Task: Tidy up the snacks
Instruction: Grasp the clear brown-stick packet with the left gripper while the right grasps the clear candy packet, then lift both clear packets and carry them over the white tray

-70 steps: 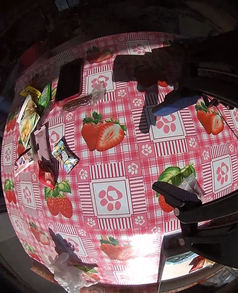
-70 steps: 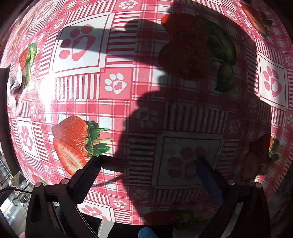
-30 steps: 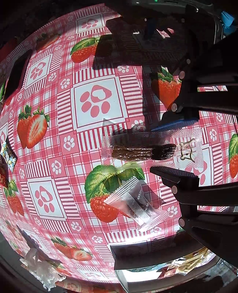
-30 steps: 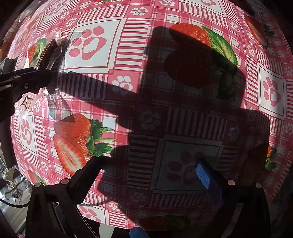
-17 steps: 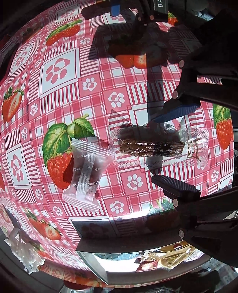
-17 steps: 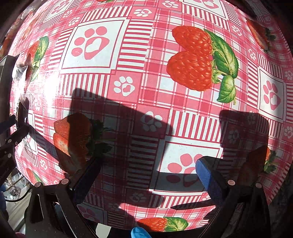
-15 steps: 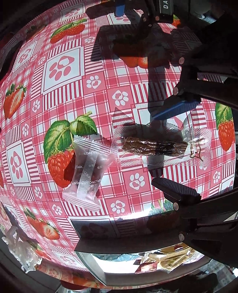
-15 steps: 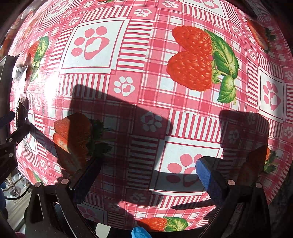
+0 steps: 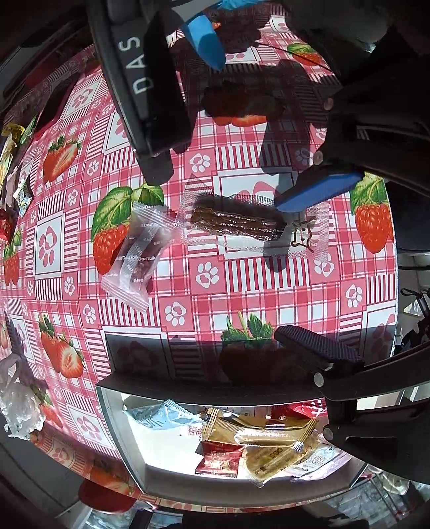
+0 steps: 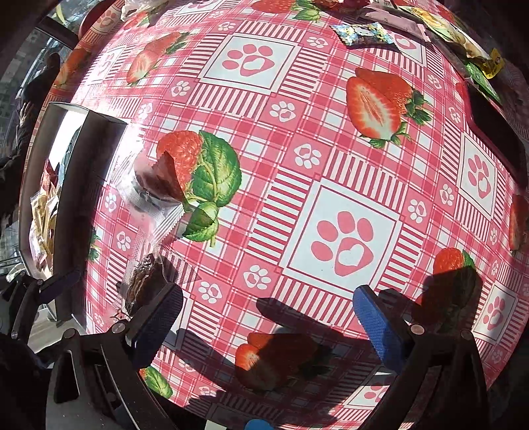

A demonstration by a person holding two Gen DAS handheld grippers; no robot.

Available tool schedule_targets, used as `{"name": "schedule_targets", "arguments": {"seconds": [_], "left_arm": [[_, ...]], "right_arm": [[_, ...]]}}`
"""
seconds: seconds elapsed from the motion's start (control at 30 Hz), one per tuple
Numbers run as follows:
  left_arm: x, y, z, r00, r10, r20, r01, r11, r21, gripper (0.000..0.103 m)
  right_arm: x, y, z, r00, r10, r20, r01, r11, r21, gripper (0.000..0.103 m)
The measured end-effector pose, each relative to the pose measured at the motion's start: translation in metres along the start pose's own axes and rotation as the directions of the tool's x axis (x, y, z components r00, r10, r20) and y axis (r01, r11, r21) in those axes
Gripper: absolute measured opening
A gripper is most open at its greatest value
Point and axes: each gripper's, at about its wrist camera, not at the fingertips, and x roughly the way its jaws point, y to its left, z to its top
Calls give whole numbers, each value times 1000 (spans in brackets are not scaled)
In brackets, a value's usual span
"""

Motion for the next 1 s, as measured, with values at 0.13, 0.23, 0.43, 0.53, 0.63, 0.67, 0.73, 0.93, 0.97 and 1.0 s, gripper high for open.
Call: {"name": "schedule_targets", "arguments": {"seconds": [0.13, 0.23, 0.43, 0.53, 0.63, 0.67, 0.73, 0.93, 0.97, 1.0], "left_arm": [[-10, 23, -19, 1000, -15, -9, 15, 999, -42, 76], [-11, 35, -28, 1000, -21, -18, 20, 998, -60, 76], [-9, 35, -28, 999, -28, -26, 27, 999, -46, 76], [-4, 21, -16, 999, -30, -25, 29, 999, -16, 76], [2, 5, -5, 999, -28, -25, 29, 999, 25, 76], [4, 1, -3, 999, -29, -26, 30, 999, 38, 76], [10, -10, 1, 999, -19, -29, 22, 997, 72, 76], [21, -37, -2, 998, 43, -44, -32, 976, 217, 76], [21, -40, -1, 999, 39, -36, -30, 972, 234, 77], [20, -41, -4, 999, 42, -31, -33, 969, 247, 77]], "right_arm": [[4, 48, 40, 1000, -4, 11, 6, 993, -117, 103], [14, 71, 58, 1000, -16, 1, 16, 986, -163, 84], [17, 99, 64, 997, -81, 1, 80, 976, -202, 29], [12, 81, 58, 1000, -20, -13, 18, 994, -110, 29], [5, 43, 46, 999, 46, -19, -46, 999, 11, 29], [4, 29, 39, 998, 59, -22, -58, 997, 47, 29], [2, 0, 22, 996, 81, -24, -78, 991, 112, 29], [-3, -53, -31, 994, 108, -26, -99, 968, 232, 29], [-4, -59, -40, 993, 117, -25, -107, 962, 250, 29], [-4, -63, -46, 992, 125, -25, -114, 957, 266, 29]]}}
